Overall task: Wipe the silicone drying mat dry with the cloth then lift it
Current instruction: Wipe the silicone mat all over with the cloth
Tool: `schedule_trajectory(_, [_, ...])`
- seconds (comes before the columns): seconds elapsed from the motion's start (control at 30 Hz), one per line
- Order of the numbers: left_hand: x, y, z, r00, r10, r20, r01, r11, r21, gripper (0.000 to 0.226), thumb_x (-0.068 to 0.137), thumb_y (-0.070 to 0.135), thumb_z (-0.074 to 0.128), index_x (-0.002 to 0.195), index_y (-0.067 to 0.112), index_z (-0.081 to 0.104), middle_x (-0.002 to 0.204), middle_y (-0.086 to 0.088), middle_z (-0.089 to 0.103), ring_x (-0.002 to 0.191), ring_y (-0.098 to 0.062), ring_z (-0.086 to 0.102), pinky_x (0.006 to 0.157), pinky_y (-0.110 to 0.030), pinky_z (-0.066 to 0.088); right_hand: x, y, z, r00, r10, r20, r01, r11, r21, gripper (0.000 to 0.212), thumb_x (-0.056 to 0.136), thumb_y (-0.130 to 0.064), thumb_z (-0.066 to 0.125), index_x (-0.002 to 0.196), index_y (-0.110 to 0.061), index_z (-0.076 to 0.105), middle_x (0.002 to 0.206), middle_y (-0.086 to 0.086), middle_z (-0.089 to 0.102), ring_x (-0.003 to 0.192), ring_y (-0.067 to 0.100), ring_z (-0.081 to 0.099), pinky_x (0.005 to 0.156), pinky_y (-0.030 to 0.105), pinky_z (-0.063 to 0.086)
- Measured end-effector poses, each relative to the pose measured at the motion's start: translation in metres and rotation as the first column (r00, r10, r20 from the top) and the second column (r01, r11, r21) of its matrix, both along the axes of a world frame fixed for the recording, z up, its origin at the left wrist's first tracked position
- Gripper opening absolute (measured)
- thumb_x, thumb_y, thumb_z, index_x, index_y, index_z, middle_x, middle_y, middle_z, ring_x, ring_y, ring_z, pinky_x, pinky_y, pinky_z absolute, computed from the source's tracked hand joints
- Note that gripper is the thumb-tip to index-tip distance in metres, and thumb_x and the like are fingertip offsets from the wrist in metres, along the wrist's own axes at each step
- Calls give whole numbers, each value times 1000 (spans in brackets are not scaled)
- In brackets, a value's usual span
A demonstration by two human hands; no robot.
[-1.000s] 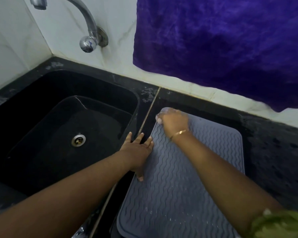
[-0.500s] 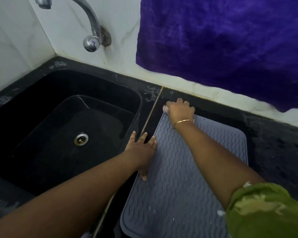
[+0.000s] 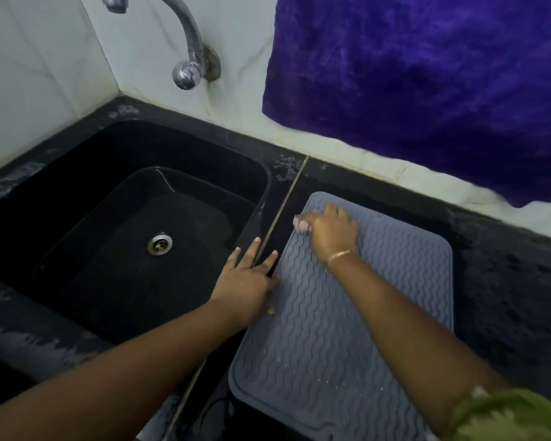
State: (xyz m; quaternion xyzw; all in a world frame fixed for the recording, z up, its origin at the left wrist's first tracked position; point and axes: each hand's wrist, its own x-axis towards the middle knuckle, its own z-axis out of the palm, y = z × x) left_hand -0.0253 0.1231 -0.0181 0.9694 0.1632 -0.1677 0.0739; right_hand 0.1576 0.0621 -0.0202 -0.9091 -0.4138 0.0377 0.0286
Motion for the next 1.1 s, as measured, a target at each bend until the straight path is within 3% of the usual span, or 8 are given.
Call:
schedule_trajectory(0.13, [-16, 3, 0, 989, 46, -140, -61, 993, -104, 73, 86, 62, 45, 146, 45, 8, 157, -1, -17, 129, -32, -42, 98, -60, -28, -13, 5, 3, 999, -22, -29, 21, 1000, -10, 35, 94, -17, 45, 125, -30, 54, 129, 14, 42, 119, 37, 42, 95, 51, 42])
schedule_trajectory(0.27, [-7, 15, 14, 942, -32, -335, 32, 999, -5, 100, 67, 67, 64, 143, 52, 0, 149, -4, -35, 112, -36, -56, 78, -67, -36, -76, -33, -16, 995, 101, -13, -101, 993, 57, 37, 91, -17, 47, 128, -24, 48, 136, 15, 38, 120, 38, 41, 95, 50, 41])
schedule_trajectory(0.43, [-8, 8, 16, 935, 14, -353, 12, 997, 72, 108, 67, 55, 73, 142, 53, -4, 147, -8, -39, 111, -38, -55, 83, -71, -30, -72, -49, -17, 985, 171, 16, -172, 981, 93, 35, 92, -20, 46, 126, -26, 49, 125, 13, 45, 114, 35, 45, 89, 44, 42])
schedule_trajectory(0.53, [-10, 0, 15, 940, 92, -328, -61, 993, 101, 112, 66, 51, 76, 142, 51, -5, 145, -10, -43, 112, -39, -54, 85, -71, -29, -30, -25, -2, 996, 80, 42, -81, 996, 37, 33, 93, -23, 46, 125, -27, 53, 122, 12, 46, 116, 34, 43, 92, 47, 40])
schedule_trajectory(0.77, [-22, -12, 8, 908, 378, -183, -357, 924, 141, 132, 62, 49, 80, 146, 23, -18, 137, -20, -49, 119, -41, -50, 94, -69, -21, -84, -33, -8, 993, 112, 42, -114, 993, 43, 35, 91, -17, 48, 126, -20, 49, 128, 17, 45, 115, 37, 45, 90, 50, 44])
schedule_trajectory(0.9, [-35, -11, 4, 858, 484, -169, -484, 874, 48, 129, 64, 57, 75, 146, 22, -18, 139, -20, -47, 123, -40, -48, 98, -68, -19, -144, -76, -12, 953, 285, 105, -294, 952, 82, 37, 65, -20, 75, 101, -22, 68, 99, 16, 65, 82, 36, 63, 60, 41, 51])
schedule_trajectory(1.0, [-44, -9, 3, 831, 527, -180, -538, 843, -17, 127, 63, 62, 72, 147, 23, -15, 139, -19, -47, 122, -39, -48, 100, -66, -19, -118, -75, -13, 928, 354, 113, -363, 929, 66, 41, 79, -22, 63, 120, -29, 57, 115, 11, 56, 102, 32, 55, 77, 42, 46])
schedule_trajectory(1.1, [-51, -11, 2, 808, 561, -180, -578, 814, -59, 125, 63, 66, 70, 148, 23, -12, 140, -20, -46, 123, -39, -48, 99, -66, -20, -63, -43, -8, 969, 207, 133, -213, 976, 39, 38, 91, -15, 46, 127, -26, 49, 125, 12, 46, 116, 32, 42, 91, 46, 39])
